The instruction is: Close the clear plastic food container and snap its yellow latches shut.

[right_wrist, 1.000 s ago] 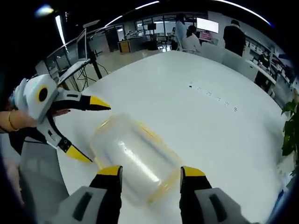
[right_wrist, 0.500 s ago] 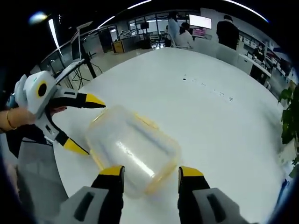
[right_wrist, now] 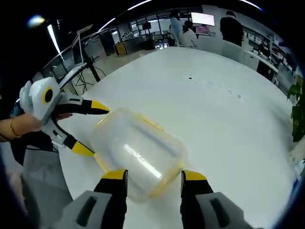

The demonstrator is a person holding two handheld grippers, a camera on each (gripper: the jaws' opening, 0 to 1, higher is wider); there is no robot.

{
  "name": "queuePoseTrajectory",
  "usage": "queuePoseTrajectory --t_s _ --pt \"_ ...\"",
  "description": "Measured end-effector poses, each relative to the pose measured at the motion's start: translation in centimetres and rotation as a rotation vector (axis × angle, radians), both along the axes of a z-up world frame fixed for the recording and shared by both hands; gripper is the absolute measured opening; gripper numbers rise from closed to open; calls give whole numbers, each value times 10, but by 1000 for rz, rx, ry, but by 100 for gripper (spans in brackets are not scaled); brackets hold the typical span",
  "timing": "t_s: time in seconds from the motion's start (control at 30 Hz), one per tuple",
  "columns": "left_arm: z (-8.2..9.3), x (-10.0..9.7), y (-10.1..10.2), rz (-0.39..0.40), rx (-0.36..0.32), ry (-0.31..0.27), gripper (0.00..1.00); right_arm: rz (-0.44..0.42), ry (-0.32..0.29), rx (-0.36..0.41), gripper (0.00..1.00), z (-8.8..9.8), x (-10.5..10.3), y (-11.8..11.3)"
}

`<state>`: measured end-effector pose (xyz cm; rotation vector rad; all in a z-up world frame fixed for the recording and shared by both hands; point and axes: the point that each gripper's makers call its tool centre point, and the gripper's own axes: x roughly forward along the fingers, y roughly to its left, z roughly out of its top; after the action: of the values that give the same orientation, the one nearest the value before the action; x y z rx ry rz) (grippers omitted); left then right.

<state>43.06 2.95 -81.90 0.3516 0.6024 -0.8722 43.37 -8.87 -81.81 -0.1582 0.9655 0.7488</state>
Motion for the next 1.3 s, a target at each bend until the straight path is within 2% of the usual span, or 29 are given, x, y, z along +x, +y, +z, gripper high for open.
queuePoseTrajectory --t_s 0.43,0.97,1.3 --pt "-3 16 18 30 8 15 55 -5 -12 36 42 0 17 17" --pt "-3 49 35 73 16 11 52 -14 -31 76 42 0 55 35" --pt "-2 56 41 94 15 9 51 -30 -33 93 42 0 63 39"
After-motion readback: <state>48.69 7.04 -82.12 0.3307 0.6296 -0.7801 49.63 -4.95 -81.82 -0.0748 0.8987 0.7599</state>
